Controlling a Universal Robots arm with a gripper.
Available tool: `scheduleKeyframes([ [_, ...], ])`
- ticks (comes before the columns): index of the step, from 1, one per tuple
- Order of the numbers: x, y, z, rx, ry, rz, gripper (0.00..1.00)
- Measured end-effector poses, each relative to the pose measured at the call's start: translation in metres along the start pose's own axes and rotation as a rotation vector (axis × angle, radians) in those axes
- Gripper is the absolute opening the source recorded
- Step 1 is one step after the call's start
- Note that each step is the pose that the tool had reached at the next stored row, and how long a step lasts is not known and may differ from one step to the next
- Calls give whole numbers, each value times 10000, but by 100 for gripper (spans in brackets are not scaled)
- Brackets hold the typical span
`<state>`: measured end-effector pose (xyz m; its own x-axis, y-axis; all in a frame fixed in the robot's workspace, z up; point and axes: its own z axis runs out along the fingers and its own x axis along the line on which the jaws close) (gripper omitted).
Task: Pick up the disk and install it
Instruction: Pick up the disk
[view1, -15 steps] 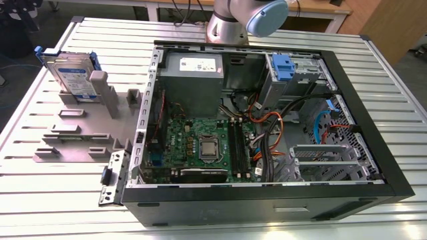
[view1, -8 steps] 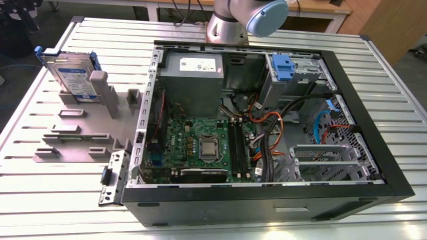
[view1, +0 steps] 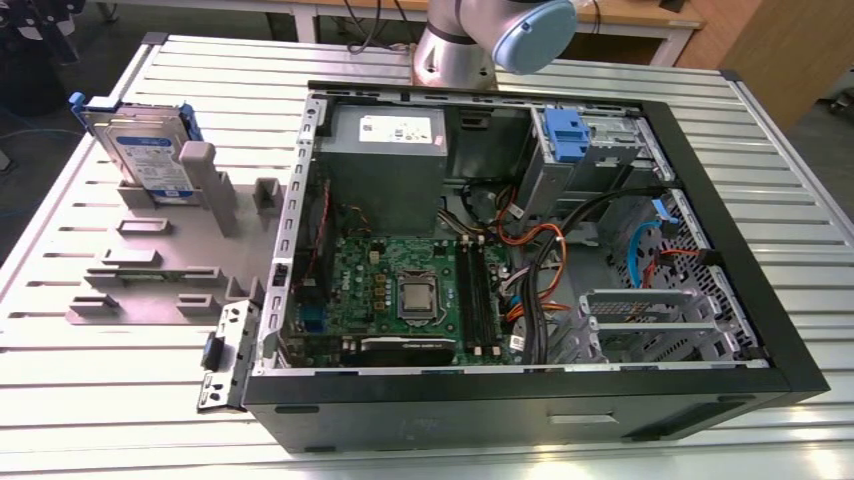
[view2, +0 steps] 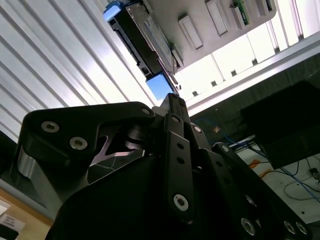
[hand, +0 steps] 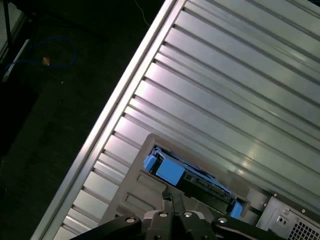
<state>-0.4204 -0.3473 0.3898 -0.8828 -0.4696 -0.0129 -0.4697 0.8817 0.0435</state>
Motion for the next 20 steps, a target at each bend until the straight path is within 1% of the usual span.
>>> scheduleKeyframes([
  [20, 0, 0, 0, -11, 39, -880, 11],
])
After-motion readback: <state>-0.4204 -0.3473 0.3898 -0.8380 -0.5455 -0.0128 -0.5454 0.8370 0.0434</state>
